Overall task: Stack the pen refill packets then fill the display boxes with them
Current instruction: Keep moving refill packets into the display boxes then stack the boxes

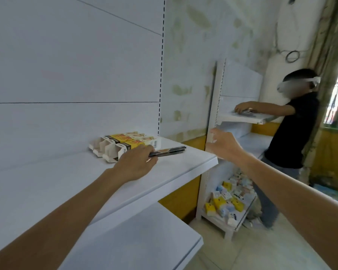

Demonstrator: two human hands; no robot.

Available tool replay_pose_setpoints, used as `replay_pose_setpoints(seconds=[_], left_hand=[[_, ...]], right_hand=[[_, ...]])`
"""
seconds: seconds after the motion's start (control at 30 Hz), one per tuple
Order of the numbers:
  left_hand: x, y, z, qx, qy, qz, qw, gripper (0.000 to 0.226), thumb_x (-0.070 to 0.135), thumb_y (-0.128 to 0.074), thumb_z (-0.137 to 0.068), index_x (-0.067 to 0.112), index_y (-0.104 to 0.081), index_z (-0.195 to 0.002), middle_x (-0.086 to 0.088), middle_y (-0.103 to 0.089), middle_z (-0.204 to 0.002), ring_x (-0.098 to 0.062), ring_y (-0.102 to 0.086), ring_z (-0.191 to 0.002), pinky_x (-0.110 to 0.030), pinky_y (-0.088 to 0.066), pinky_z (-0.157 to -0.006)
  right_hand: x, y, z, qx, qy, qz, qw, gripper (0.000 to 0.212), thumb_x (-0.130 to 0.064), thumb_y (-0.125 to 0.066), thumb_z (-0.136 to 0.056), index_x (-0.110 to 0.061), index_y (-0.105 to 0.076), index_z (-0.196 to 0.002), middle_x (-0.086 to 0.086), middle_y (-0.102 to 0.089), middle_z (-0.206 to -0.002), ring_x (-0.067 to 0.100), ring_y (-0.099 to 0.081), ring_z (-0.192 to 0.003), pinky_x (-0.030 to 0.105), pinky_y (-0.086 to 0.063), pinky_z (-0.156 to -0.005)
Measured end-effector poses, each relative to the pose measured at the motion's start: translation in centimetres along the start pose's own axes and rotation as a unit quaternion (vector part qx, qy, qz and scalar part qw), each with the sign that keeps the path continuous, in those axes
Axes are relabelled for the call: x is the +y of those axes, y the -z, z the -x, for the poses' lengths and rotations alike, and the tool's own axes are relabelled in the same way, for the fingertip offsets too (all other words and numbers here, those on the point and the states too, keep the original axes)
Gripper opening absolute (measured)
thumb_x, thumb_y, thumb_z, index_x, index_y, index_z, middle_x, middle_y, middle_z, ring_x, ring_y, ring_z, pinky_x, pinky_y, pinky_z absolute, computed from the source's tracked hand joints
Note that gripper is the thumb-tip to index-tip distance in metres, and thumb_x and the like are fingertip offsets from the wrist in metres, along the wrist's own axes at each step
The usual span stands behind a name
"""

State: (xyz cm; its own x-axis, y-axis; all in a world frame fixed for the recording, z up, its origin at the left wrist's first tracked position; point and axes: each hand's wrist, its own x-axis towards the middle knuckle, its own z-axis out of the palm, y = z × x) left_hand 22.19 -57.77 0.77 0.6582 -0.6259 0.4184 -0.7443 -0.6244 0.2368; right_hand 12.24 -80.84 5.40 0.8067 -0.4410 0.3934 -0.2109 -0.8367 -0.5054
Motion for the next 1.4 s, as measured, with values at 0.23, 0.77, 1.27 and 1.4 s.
replay_pose_setpoints(seconds=[0.23,0.77,1.27,1.4], left_hand=[[0.0,-1.7,-3.3,0.02,0.05,0.003,0.999,0.035,0.047,-0.031,-0.097,0.018,-0.051,-0.098,0.002,-0.05,-0.09,-0.019,-0.05,-0.085,-0.035,-0.04,-0.075],[-13.1,3.5,1.9,0.051,0.296,-0.097,0.949,0.028,0.039,-0.032,-0.098,0.026,-0.054,-0.111,0.001,-0.053,-0.093,-0.02,-0.052,-0.085,-0.031,-0.035,-0.073],[-9.8,-1.1,-2.7,0.026,0.309,0.074,0.948,0.042,0.026,-0.038,-0.089,0.025,-0.05,-0.13,0.009,-0.053,-0.118,-0.013,-0.05,-0.107,-0.026,-0.036,-0.086],[-10.1,-2.2,-3.2,0.062,0.283,-0.125,0.949,0.044,0.02,-0.056,-0.086,0.022,-0.047,-0.129,0.002,-0.052,-0.127,-0.019,-0.046,-0.115,-0.027,-0.032,-0.089]], right_hand=[[2.6,-2.7,-8.1,-0.034,0.055,0.022,0.998,0.044,-0.015,-0.055,-0.084,-0.013,-0.047,-0.127,0.01,-0.059,-0.114,0.024,-0.055,-0.092,0.029,-0.045,-0.076],[-3.9,-15.5,-15.9,-0.165,0.314,0.03,0.935,0.047,-0.03,-0.055,-0.09,-0.02,-0.044,-0.135,0.006,-0.055,-0.126,0.022,-0.048,-0.118,0.039,-0.04,-0.097],[-3.0,-20.9,-17.2,-0.036,0.422,-0.022,0.905,0.06,-0.059,-0.025,-0.079,-0.021,-0.068,-0.096,-0.002,-0.062,-0.093,0.02,-0.055,-0.089,0.027,-0.031,-0.068],[-2.5,-21.4,-17.1,-0.035,0.432,-0.029,0.901,0.058,-0.056,-0.024,-0.084,-0.021,-0.067,-0.102,-0.002,-0.062,-0.098,0.022,-0.055,-0.093,0.031,-0.033,-0.075]])
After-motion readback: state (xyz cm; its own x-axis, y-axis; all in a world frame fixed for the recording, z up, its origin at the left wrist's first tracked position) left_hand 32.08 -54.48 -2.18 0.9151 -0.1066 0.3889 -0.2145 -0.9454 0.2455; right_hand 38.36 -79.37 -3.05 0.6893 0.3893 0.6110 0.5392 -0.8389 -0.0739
